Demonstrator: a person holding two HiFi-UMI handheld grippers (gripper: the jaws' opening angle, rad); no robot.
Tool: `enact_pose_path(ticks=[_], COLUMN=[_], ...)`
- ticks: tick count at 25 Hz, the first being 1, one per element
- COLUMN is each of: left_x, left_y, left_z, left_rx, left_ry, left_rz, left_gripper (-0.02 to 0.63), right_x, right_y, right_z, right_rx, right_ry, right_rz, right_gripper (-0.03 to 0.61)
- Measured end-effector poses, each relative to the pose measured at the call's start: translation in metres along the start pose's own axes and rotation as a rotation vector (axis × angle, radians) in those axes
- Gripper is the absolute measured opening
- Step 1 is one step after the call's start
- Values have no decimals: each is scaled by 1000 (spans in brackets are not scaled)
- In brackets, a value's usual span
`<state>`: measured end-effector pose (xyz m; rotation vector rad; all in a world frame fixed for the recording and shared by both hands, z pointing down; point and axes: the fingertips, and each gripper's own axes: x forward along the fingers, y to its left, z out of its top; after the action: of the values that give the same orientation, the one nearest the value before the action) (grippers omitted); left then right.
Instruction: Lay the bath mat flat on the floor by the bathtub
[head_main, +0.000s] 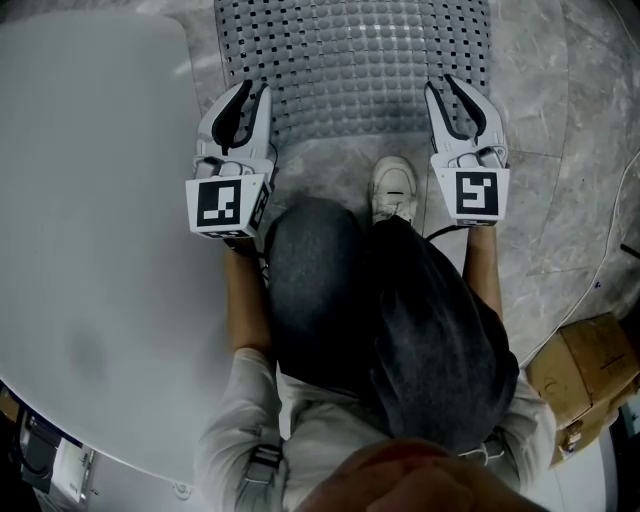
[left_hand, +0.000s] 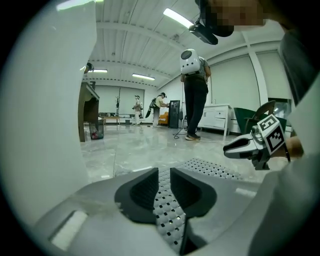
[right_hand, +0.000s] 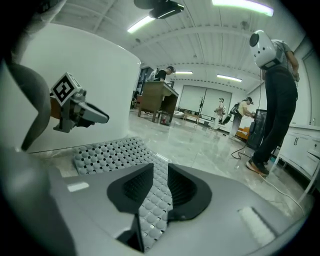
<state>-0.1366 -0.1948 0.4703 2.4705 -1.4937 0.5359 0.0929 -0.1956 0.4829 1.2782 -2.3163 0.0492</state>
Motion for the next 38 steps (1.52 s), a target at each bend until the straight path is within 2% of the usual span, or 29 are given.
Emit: enact_pose_path(ticks=[7,12,19,25,38], left_x=[-4,-2,7,7,9], left_y=[1,-10,-29,-29,-30], left_z=[-7,-12,-15,-12,-14], left_rx=[-38,-69,-66,-86,-78], left_ry=[-8,-16,-32,-26,-19], left_rz=[5,-32,-109,-93,-89], left_gripper=[60,16,3,2,2], right_x=[-2,-1,3,2,4], right_y=[3,6,17,17,17], right_z=[6,7,4,2,-1], right_rx=[-1,40,89,90,87], right_ry=[-8,-30,-37,-33,-33], right_rz=[19,39,87,88,95], right_gripper=[49,2,2,2,0])
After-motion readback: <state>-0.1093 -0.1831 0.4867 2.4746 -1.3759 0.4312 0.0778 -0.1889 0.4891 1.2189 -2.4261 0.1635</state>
